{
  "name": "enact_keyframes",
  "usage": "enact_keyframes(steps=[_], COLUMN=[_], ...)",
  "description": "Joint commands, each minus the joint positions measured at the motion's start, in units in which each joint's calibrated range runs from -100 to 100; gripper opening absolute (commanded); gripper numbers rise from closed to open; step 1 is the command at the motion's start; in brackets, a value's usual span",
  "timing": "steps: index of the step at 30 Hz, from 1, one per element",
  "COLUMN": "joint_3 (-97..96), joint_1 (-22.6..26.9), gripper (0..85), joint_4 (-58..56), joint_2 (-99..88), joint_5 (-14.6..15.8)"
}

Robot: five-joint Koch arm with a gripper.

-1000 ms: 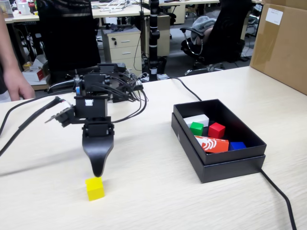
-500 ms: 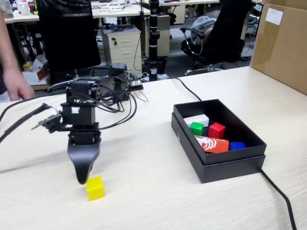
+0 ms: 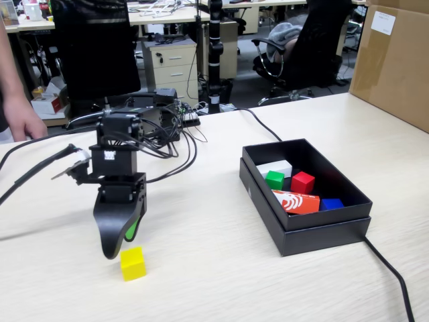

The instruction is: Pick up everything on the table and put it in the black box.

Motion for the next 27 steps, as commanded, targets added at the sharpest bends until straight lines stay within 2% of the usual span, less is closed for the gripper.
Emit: enact_keyframes(steps=[1, 13, 27], joint_3=[4.21, 4.66, 4.84], joint_1=[0.29, 2.25, 1.17], gripper=[46.7, 46.7, 46.7], joint_4=[1.97, 2.14, 2.48], joint_2=[-1.02, 0.70, 1.73], joint_5=[-0.15, -0.20, -0.83])
